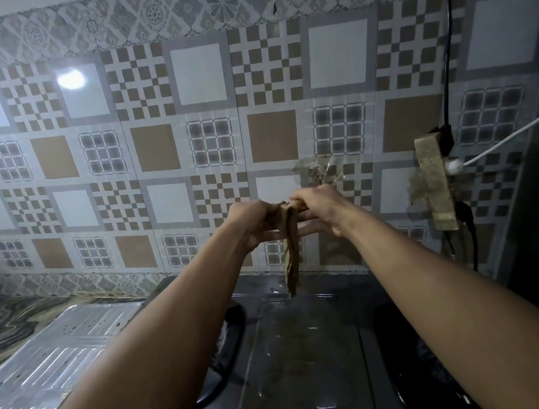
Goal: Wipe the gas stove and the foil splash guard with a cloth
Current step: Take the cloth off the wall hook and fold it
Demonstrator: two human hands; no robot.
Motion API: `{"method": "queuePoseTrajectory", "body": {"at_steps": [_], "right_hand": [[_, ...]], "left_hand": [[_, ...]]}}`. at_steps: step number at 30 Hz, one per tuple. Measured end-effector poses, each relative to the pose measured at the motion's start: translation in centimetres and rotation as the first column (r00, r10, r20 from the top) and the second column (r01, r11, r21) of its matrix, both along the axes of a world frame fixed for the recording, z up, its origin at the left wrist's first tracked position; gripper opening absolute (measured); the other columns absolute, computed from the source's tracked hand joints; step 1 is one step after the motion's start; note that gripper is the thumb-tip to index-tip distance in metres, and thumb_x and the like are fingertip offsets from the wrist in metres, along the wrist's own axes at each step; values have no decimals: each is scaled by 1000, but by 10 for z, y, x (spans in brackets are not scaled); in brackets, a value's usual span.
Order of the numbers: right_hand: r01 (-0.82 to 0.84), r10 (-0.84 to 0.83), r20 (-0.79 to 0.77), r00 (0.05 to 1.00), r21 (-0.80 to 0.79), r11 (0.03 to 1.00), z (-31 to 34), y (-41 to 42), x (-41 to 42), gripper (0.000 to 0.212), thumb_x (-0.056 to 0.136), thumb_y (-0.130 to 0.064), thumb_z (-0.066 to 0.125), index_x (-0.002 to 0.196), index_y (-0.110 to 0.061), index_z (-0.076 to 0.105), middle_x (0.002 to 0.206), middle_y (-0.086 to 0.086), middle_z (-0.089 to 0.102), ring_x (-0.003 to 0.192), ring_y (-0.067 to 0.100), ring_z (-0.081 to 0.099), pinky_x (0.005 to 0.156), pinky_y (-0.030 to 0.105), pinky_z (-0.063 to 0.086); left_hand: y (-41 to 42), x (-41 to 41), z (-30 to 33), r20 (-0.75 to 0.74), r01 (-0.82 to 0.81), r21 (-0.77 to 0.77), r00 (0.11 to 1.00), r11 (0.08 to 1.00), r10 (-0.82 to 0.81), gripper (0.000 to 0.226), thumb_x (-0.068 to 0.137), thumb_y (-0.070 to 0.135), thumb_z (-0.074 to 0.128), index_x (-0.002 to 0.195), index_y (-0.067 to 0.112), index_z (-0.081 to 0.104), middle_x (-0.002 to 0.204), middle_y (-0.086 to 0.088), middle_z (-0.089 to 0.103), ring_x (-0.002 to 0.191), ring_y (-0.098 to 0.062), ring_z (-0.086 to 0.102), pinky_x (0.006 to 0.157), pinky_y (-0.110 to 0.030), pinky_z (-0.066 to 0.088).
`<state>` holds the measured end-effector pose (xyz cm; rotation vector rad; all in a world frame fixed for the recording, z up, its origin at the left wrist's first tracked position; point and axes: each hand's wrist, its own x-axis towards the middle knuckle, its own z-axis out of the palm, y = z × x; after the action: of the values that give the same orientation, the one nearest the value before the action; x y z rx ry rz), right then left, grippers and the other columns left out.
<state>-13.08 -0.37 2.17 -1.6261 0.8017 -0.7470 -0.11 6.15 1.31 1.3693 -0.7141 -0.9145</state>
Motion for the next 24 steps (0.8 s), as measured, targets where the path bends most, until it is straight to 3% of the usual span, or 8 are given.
{"method": "queuePoseTrajectory", "body": {"at_steps": [3, 6, 9, 12, 15, 17, 20, 24], "right_hand": [[-69, 70, -41, 997, 42, 997, -2, 3, -2, 23, 85, -7, 42, 90, -6, 65, 105, 15, 68, 101, 28, 64, 92, 49, 52], [-51, 55, -147, 988, 29, 998, -10, 1, -3, 47, 75, 3, 39, 104, -11, 73, 113, 12, 67, 106, 24, 59, 94, 48, 50], [-14, 11, 14, 1000, 244, 970, -19, 0, -3, 47, 82, 7, 35, 105, -9, 72, 107, 13, 72, 103, 27, 67, 92, 50, 53], [184, -181, -50, 982, 452, 873, -36, -10, 2, 34, 100, -22, 41, 116, -1, 62, 110, 21, 67, 98, 35, 65, 85, 54, 55], [-55, -50, 116, 992, 751, 658, -56, -20, 9, 80, 93, -64, 34, 135, 3, 39, 135, 35, 46, 120, 55, 47, 85, 70, 45], [-194, -127, 310, 942, 813, 549, -60, -21, 12, 92, 86, -76, 28, 128, 4, 43, 130, 36, 50, 120, 54, 48, 88, 69, 42], [-89, -336, 359, 871, 788, 610, -60, -32, 21, 78, 92, -66, 35, 129, 1, 51, 125, 29, 58, 114, 45, 56, 96, 58, 44], [67, -291, 314, 904, 567, 821, -65, -38, 30, 52, 96, -51, 42, 119, -9, 59, 111, 21, 63, 105, 37, 60, 99, 49, 45]], "left_hand": [[2, 4, -5, -7, 21, -43, 1000, 999, -21, 25, 88, 17, 69, 102, -2, 64, 82, -13, 74, 72, -25, 74, 67, -40, 60], [3, 7, -9, 26, -38, -37, 999, 999, 39, 22, 82, 4, 72, 99, -5, 62, 87, -17, 73, 72, -25, 74, 68, -38, 62], [1, 10, -11, 81, -115, -45, 990, 992, 118, 7, 84, -3, 65, 88, -1, 60, 86, -17, 70, 64, -21, 72, 64, -34, 62], [1, 15, -11, 134, -68, -68, 988, 995, 77, 6, 87, 2, 64, 90, 4, 58, 87, -15, 69, 73, -22, 71, 65, -34, 61], [4, 11, -12, 239, 72, -69, 969, 995, -53, 2, 90, 8, 60, 89, 9, 59, 92, -11, 66, 85, -21, 67, 70, -33, 57], [7, 9, -16, 319, 170, -23, 935, 985, -154, 10, 90, 12, 61, 97, 5, 62, 98, -13, 67, 90, -23, 66, 74, -33, 56], [10, 19, -23, 283, 168, -86, 949, 982, -138, 24, 91, 15, 57, 109, -1, 61, 105, -14, 71, 96, -28, 70, 84, -36, 57], [24, 54, -44, 498, -215, -86, 837, 973, 228, 23, 89, 20, 50, 98, 5, 65, 97, -14, 70, 94, -30, 65, 82, -40, 52]]}}
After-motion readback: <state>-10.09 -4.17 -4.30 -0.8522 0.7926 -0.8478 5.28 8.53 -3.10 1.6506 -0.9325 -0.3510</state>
